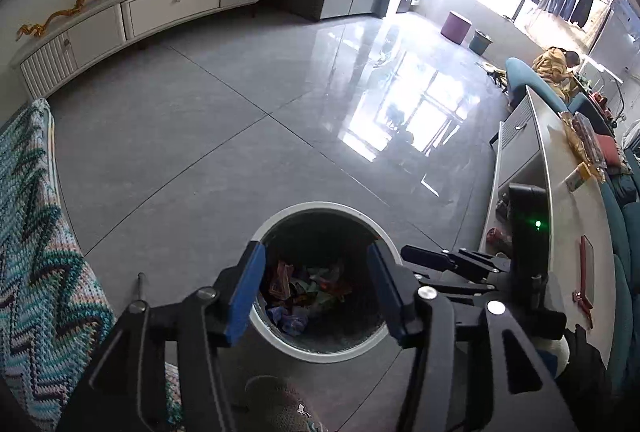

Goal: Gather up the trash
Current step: 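Open both tools over the bin to drop the pink box and bottle, then move both open tools back over the now empty rug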

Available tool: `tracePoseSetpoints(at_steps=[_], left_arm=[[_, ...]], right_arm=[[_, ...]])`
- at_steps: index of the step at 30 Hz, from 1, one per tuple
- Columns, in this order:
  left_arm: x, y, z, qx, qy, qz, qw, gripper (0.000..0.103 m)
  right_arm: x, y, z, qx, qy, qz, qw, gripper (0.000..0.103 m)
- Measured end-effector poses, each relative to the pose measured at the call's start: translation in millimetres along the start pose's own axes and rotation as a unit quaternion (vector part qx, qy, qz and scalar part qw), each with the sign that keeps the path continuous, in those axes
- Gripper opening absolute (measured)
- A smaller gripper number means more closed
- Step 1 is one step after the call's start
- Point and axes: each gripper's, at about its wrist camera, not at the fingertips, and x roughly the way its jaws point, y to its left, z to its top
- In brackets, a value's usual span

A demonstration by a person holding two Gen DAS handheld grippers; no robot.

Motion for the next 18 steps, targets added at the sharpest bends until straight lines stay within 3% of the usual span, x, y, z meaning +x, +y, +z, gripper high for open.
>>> tracePoseSetpoints(at_steps=[8,10,18], left_arm=[[-58,-5,-8,0.001,-0.060,0.048,0.9970,0.054],[-76,-10,-11,0.003,-0.080,0.064,0.9948,0.060],[-180,-7,-29,-0.031,-0.180,0.123,0.9755,0.067]], right_arm=[[-41,18,-9,-0.021,-0.035,-0.001,0.999,0.055],[-64,28,-14,-0.033,-0.053,-0.002,0.998,0.056],[-164,78,-35,-0.097,-0.131,0.017,0.986,0.062]])
